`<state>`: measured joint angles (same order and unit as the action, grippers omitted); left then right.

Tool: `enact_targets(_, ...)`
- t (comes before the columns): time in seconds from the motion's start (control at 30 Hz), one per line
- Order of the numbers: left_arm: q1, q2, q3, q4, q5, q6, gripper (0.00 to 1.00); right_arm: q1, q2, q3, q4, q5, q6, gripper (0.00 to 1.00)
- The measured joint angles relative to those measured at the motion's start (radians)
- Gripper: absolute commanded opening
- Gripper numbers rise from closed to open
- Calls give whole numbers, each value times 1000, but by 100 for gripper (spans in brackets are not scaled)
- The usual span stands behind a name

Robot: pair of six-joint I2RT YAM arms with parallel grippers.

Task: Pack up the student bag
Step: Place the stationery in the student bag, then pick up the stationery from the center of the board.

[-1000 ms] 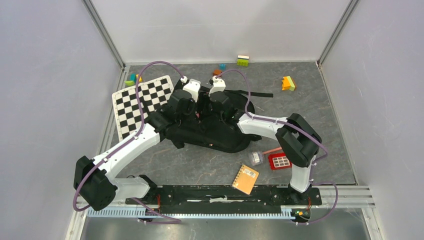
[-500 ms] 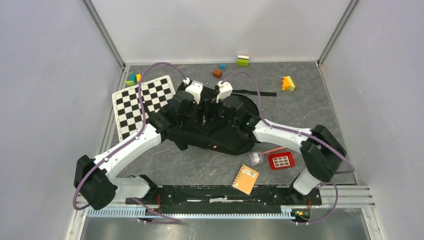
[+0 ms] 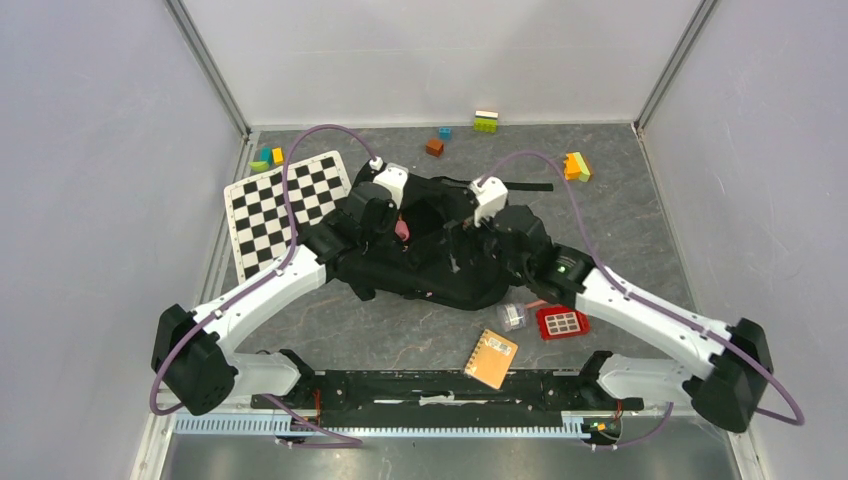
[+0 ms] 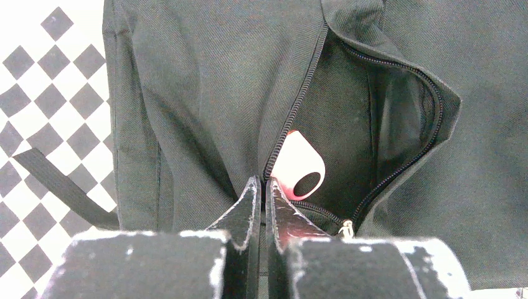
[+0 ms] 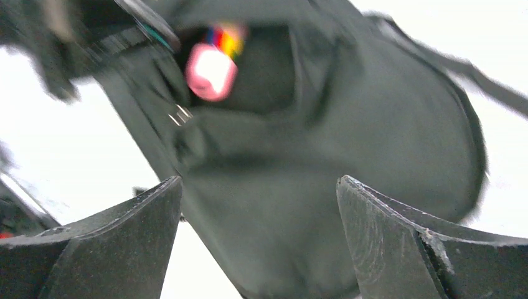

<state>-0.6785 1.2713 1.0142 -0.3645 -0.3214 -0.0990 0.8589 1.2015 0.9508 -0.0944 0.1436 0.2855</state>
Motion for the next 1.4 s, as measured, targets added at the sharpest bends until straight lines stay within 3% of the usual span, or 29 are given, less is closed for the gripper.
enact_targets(0.23, 0, 6, 0, 0, 0, 0, 2, 0, -194, -182, -357, 135, 44, 98)
enact_targets(0.43, 0, 46, 3, -1, 8, 0, 2, -9, -309, -341, -504, 200, 150, 98)
enact_targets(0.63, 0, 59, 6, 1, 31, -5, 2, -19, -306, -397, -504, 198, 220, 98)
enact_targets(0.93, 0, 55, 6, 0, 37, -12, 2, -19, -240, -407, -445, 121, 198, 97)
enact_targets(1.2, 0, 39, 6, 0, 39, -12, 2, -13, -202, -415, -442, 105, 198, 79)
enact_targets(1.4, 0, 32, 6, 0, 40, -12, 2, -10, -186, -415, -444, 105, 199, 74)
